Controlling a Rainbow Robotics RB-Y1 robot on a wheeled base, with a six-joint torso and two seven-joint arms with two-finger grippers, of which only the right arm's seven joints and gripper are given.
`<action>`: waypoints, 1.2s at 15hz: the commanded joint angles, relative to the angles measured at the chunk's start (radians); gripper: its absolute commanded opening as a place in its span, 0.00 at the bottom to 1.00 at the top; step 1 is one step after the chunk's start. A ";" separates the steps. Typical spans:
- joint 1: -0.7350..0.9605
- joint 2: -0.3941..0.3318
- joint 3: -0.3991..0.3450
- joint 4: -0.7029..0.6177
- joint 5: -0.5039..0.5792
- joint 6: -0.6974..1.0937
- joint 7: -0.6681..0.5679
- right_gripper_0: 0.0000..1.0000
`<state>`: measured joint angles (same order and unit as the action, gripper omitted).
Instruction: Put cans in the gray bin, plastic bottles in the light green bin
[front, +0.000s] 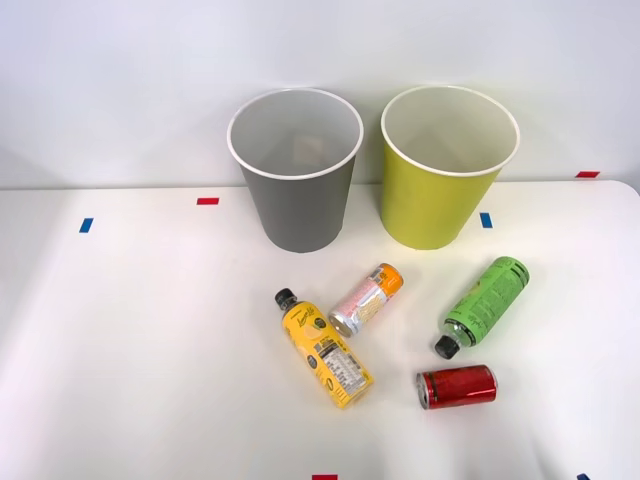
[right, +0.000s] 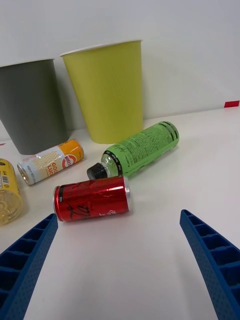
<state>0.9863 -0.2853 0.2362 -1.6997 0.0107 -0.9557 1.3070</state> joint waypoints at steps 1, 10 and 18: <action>0.000 0.000 0.000 0.000 0.000 0.000 0.000 0.85; 0.000 0.000 0.000 0.000 0.000 0.000 0.000 0.85; 0.000 0.000 0.000 0.000 0.000 0.000 0.000 0.85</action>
<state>0.9863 -0.2853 0.2362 -1.6997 0.0107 -0.9557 1.3070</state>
